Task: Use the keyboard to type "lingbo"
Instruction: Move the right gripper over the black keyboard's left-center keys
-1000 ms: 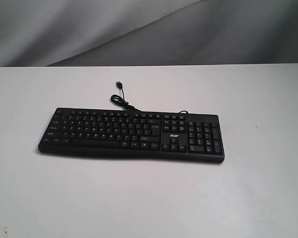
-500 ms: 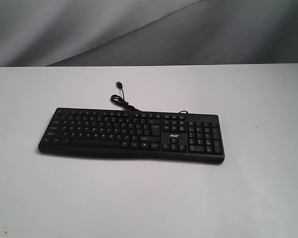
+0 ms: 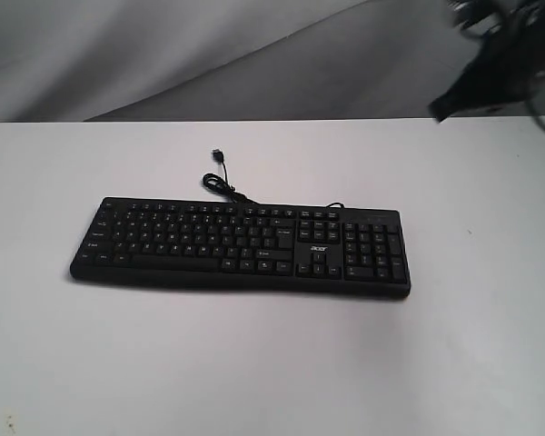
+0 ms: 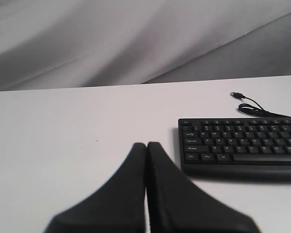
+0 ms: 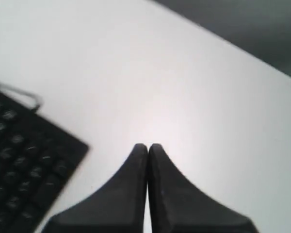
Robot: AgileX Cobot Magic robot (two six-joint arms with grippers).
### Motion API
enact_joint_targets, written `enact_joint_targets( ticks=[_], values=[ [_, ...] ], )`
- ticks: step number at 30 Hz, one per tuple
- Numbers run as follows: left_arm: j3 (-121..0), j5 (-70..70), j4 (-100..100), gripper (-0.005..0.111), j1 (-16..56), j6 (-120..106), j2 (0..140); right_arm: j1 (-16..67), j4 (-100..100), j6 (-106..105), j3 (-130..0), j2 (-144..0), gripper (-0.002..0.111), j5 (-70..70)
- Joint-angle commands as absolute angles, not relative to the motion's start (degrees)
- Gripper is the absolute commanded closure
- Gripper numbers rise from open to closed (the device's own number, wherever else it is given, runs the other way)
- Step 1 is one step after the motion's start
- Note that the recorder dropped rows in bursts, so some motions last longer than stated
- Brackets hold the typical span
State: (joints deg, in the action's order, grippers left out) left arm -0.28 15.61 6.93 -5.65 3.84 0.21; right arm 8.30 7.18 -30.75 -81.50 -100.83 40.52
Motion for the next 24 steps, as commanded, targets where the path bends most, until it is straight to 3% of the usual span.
enact_joint_targets(
  ticks=[1,4,12,14,20,24],
  values=[
    [0.00,15.21,6.71,0.106,-5.71,3.96,0.00,14.71,34.43,-64.81,-82.80,-109.15,0.108,42.18],
    [0.00,15.21,6.71,0.106,-5.71,3.96,0.00,19.82,44.78,-73.80,-82.80,-112.81,0.108,41.66],
    [0.00,15.21,6.71,0.106,-5.71,3.96,0.00,34.51,39.08,-71.12,-84.13,-115.89,0.108,35.24],
    [0.00,15.21,6.71,0.106,-5.71,3.96,0.00,35.23,33.92,-64.75,-88.04,-117.58,0.108,34.18],
    [0.00,15.21,6.71,0.106,-5.71,3.96,0.00,35.23,21.18,-49.88,-106.41,-126.86,0.108,48.53],
    [0.00,15.21,6.71,0.106,-5.71,3.96,0.00,34.80,21.27,-48.16,-110.79,-131.74,0.108,50.66]
  ],
)
